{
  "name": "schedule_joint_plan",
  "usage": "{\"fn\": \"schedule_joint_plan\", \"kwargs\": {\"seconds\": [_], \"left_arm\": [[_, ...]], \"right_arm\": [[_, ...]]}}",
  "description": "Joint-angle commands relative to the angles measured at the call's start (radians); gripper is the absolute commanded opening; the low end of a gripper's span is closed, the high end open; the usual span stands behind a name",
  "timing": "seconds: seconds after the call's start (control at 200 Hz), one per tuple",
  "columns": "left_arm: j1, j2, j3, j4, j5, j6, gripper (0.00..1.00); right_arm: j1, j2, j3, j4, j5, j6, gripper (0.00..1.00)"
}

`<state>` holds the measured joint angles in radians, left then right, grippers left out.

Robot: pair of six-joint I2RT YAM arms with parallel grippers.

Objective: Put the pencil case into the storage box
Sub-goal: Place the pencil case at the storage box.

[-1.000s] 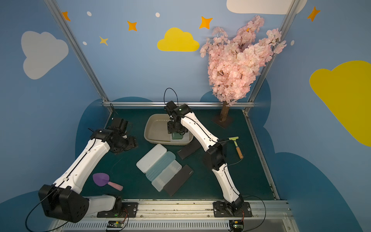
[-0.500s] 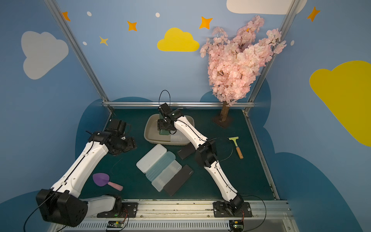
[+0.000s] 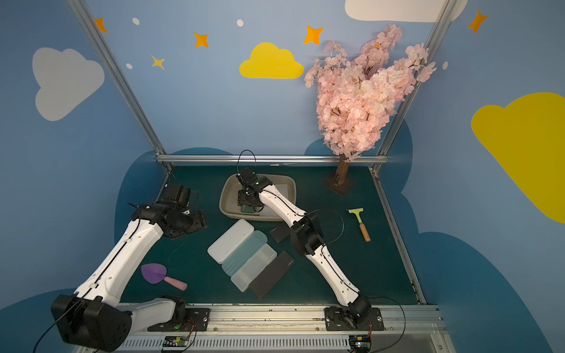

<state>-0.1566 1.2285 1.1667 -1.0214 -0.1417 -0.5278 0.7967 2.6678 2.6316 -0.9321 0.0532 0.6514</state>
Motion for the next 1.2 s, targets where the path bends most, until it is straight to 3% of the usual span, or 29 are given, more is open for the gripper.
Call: {"fn": "schedule_joint_plan", "kwargs": {"seconds": [0.0,0.23,0.385,0.576,0.761,0.841,0.986,1.196], "left_arm": [[0.006,-0.015,-0.013,0.002,-0.015,0.008,0.83],[0.006,-0.007,-0.010,0.009,-0.014,0.012,0.84],[0.005,-0.006,-0.008,0.010,-0.016,0.012,0.84],[0.005,-0.004,0.000,0.005,-0.024,0.018,0.84],[0.006,0.007,0.010,0.007,-0.016,0.020,0.84],[0.006,0.013,0.010,0.029,0.032,0.049,0.83],[-0.036,0.039,0.019,0.071,0.098,0.070,0.78],[-0.229,0.142,0.082,0.070,0.108,0.114,0.75]], "right_arm": [[0.006,0.022,0.027,-0.055,0.040,0.023,0.65],[-0.004,0.036,0.027,-0.090,0.003,0.029,0.74],[-0.007,0.025,0.027,-0.102,0.001,0.008,0.94],[-0.001,-0.042,0.027,-0.098,0.005,-0.044,0.96],[0.009,-0.204,0.002,-0.072,0.002,-0.082,0.96],[0.007,-0.312,-0.066,-0.056,0.011,-0.086,0.96],[-0.024,-0.554,-0.344,0.008,0.063,-0.069,0.96],[-0.153,-0.859,-0.773,0.030,0.103,-0.023,0.96]]}}
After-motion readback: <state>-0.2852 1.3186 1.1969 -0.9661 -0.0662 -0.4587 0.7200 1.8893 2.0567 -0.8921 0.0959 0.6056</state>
